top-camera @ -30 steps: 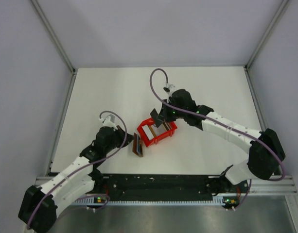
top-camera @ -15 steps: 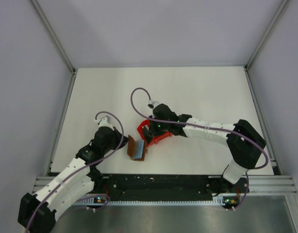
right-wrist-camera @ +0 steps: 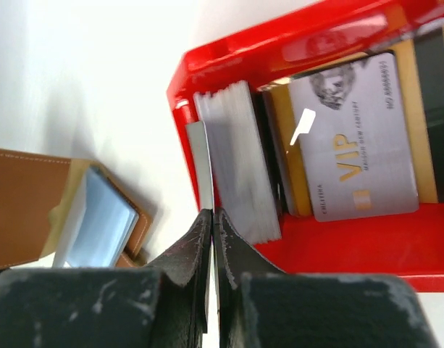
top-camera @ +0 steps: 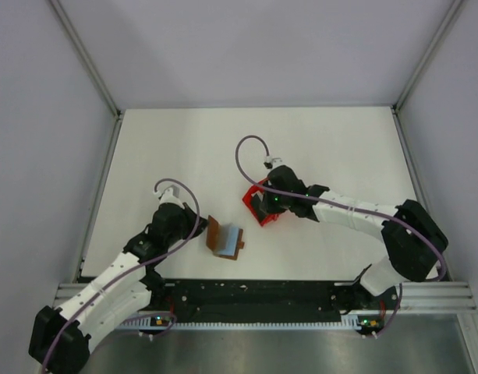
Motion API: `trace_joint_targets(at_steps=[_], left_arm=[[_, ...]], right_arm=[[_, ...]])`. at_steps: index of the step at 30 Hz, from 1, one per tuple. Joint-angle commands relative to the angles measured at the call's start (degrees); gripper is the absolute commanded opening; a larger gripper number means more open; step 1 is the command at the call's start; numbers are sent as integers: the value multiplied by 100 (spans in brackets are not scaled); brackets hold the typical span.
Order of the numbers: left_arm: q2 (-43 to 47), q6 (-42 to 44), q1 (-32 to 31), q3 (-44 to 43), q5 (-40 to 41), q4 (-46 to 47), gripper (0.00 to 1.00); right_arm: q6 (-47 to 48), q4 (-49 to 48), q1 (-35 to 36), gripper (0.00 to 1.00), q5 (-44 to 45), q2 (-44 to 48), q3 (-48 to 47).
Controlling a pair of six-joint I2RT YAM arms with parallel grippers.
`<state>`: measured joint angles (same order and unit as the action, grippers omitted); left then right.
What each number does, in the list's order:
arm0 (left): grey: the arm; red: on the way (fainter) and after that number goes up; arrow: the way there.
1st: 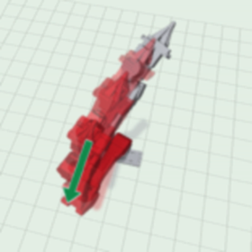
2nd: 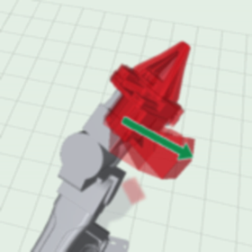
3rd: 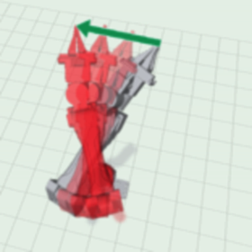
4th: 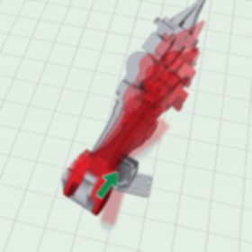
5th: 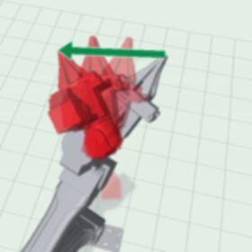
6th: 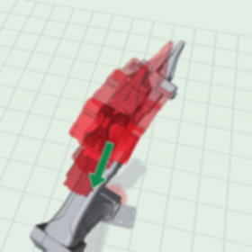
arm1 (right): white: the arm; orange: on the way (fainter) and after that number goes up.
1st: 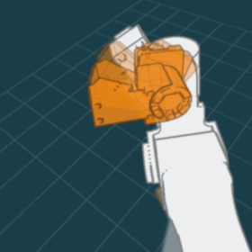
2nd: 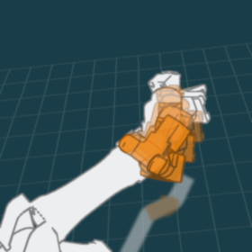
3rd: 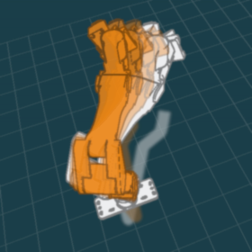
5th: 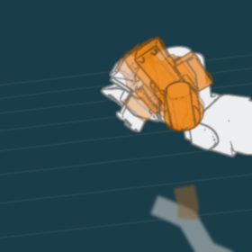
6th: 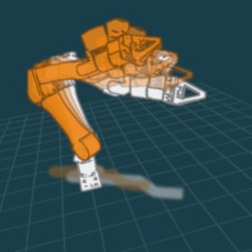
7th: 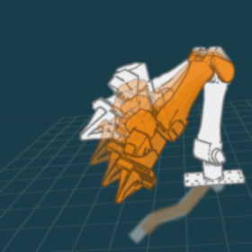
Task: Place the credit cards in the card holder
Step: Insert the credit card into the card holder.
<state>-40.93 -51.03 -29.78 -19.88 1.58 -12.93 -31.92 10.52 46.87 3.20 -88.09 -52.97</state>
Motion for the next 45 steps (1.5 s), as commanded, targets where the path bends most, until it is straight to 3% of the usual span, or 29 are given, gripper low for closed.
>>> trace_joint_targets(at_steps=[1,9,17,26,30,38,45], left_arm=[[-47,-179,-2,177,-132,563,0],[-214,-698,-10,704,447,810,0],[-170,-681,-10,881,264,932,0],[23,-602,-19,661,44,924,0],[58,-575,-19,477,-35,836,0],[76,-619,-28,327,-71,792,0],[138,-742,-54,379,-132,853,0]], right_arm=[[292,222,-178,0,155,371,68],[-410,-304,-82,0,-767,706,102],[-1404,-1376,322,0,-883,715,788],[-1098,-833,569,0,-13,1320,543],[-948,-736,630,0,-232,1409,261],[-1026,-850,1148,0,-48,1049,-152],[-1439,-955,1570,0,900,768,-65]])
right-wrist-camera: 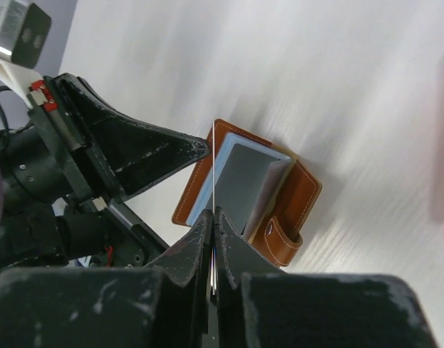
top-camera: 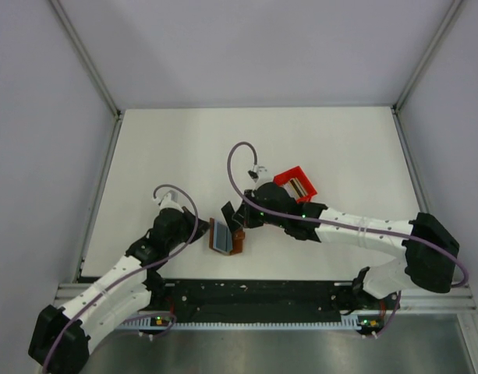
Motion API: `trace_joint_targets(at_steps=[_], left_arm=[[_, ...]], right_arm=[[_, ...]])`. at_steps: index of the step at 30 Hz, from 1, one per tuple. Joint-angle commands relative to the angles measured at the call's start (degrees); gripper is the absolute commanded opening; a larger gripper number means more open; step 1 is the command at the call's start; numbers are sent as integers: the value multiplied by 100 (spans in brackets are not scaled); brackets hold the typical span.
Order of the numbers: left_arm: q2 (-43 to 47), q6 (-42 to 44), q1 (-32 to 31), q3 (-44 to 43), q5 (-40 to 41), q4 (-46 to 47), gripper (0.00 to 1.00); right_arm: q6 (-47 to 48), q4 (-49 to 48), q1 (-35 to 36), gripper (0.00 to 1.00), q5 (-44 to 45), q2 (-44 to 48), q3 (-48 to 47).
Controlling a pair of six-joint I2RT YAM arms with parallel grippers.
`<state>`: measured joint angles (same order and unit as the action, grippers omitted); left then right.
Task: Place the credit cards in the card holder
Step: Insert the credit card into the card holder.
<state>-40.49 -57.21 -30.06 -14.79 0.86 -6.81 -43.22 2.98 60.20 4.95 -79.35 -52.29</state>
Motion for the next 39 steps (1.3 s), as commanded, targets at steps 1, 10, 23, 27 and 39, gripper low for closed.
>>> trace_joint_targets(at_steps=[1,10,23,27,39], left_arm=[[94,-141,-35,-121,-60,259,0],[269,-317,-79,-103,-174,189,0],[322,-378,-96,107,125,101,0],[323,-431,-88,248,177,83,0],[349,-519,-105,661,336,48,0]], right_arm=[[-431,-254,290,0,796,-150,-89],[-951,-536,615,0,1209,-502,0],[-1523,-9,624,0,2378,411,799],[-1444,159,615,0,2327,517,861],[-1400,141,448,0,1861,280,879]])
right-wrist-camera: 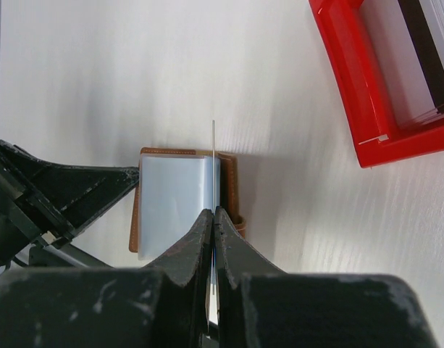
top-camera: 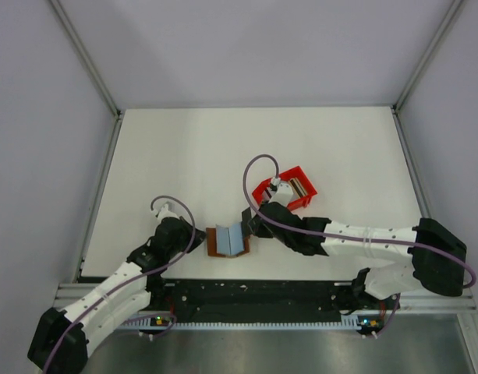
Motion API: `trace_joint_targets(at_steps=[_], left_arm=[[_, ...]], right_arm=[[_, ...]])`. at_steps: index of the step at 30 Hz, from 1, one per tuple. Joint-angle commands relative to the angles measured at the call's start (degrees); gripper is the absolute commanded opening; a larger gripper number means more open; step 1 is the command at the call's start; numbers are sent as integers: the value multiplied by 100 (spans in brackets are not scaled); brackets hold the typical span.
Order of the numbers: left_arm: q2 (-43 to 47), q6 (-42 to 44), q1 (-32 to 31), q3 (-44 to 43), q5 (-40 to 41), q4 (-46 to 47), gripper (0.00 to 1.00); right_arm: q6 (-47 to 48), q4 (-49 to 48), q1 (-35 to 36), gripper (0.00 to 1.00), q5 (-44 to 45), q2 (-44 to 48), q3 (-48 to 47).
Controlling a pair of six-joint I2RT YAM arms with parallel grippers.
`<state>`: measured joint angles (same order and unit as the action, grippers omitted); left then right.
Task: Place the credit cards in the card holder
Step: Insert the credit card into the card holder.
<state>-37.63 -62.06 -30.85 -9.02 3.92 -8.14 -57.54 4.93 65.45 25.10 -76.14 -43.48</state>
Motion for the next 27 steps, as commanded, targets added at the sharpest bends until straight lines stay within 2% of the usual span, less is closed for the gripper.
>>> trace_joint_targets(at_steps=[1,12,20,27], left_arm=[[62,1,-26,49,38,173,0],[19,-104,-17,181,152,129,0],[-166,-131,-17,366,109,427,0],[-157,-87,-18,251,65,428,0]], right_arm=[[50,-62,-76,0,-207,-76,-2],[409,-343,-103,0,-673,-419,-186],[744,-449,-94,0,-1288,-929,-678],[841,8,-94,0,-929,-982,-934]])
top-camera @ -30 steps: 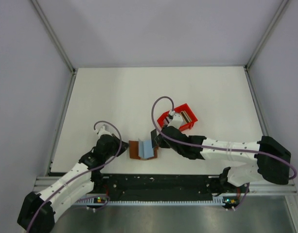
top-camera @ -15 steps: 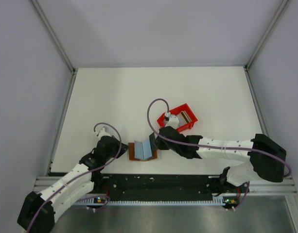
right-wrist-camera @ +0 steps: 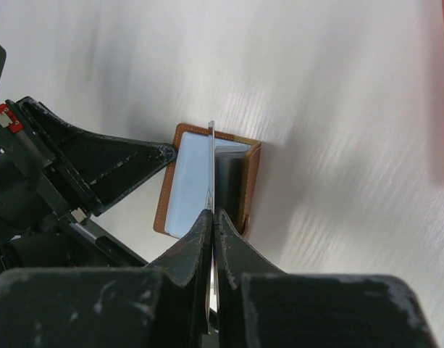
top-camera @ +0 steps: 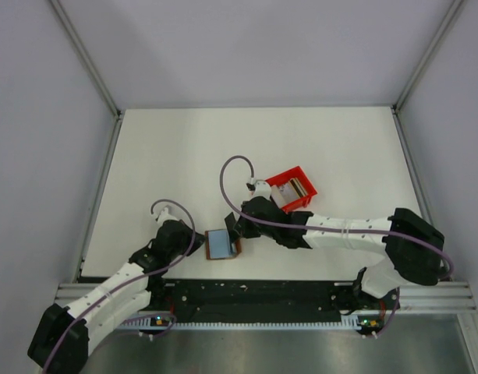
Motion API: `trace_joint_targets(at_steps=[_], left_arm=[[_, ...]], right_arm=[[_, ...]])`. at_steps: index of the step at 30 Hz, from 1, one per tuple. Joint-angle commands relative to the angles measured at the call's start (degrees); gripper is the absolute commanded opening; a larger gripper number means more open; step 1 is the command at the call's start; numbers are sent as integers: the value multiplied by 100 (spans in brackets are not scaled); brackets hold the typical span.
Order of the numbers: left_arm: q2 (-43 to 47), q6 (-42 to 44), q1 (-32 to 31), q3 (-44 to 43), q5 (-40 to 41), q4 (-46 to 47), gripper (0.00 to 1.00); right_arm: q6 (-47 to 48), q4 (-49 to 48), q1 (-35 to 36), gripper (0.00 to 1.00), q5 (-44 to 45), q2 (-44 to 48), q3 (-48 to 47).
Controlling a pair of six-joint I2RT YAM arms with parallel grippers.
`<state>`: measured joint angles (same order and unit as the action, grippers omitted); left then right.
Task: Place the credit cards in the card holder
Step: Insert the credit card into the card holder.
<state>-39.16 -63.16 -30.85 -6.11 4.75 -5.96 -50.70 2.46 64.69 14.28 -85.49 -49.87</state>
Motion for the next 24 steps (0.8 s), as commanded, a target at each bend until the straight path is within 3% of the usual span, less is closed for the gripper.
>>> trace_joint_targets(at_steps=[1,15,24], left_arm=[[4,40,-26,-74,-18,174,0],[277,365,-61,-584,-221,-19,0],[233,348,-70,-497,-124,-11,0]], right_arm=[[165,264,-26,0,180,-46,-287],[279,694,-334,0,725,630,3],[140,10,-290,0,76,877,222]])
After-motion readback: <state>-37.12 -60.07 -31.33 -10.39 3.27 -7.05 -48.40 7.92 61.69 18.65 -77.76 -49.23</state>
